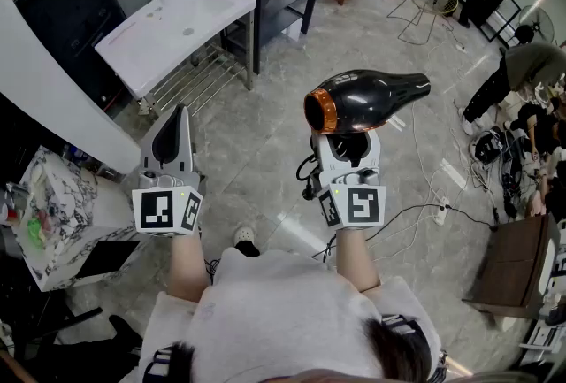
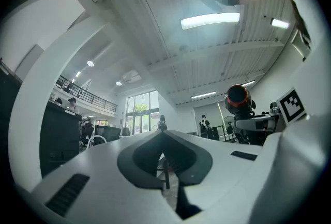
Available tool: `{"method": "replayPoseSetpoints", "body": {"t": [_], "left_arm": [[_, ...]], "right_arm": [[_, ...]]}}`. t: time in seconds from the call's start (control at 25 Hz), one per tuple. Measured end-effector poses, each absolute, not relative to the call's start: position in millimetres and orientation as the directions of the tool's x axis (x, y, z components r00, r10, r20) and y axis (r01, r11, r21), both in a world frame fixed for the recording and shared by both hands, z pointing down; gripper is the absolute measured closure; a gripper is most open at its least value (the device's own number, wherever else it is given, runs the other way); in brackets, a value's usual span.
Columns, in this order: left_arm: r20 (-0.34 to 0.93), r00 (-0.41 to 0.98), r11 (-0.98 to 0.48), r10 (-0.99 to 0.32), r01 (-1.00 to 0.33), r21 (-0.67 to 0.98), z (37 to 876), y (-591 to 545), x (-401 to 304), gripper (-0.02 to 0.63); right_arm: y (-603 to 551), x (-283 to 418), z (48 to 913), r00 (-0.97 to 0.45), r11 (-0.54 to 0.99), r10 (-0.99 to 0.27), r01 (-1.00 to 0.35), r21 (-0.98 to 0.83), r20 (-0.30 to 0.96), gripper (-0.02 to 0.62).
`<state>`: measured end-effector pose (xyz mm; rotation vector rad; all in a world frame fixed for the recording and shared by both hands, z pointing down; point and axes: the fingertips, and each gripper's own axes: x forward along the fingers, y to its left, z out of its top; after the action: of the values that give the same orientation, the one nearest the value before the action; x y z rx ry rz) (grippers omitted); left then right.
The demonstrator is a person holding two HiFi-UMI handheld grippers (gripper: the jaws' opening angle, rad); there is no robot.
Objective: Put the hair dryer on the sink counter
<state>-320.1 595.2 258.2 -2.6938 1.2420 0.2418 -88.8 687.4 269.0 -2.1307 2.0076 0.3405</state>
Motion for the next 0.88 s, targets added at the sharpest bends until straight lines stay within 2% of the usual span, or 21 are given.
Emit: {"method": "replayPoseSetpoints", "body": {"t": [0.88], "left_arm": [[-0.221,0.67,-0.67,-0.709,-0.737,-0.085,259.2,502.8,-361.5,0.604]], "right_arm": [[601.3,-124.9,276.7,0.109,-0.112,-0.952,-0.994,-0.006,-0.285,0.321]]}}
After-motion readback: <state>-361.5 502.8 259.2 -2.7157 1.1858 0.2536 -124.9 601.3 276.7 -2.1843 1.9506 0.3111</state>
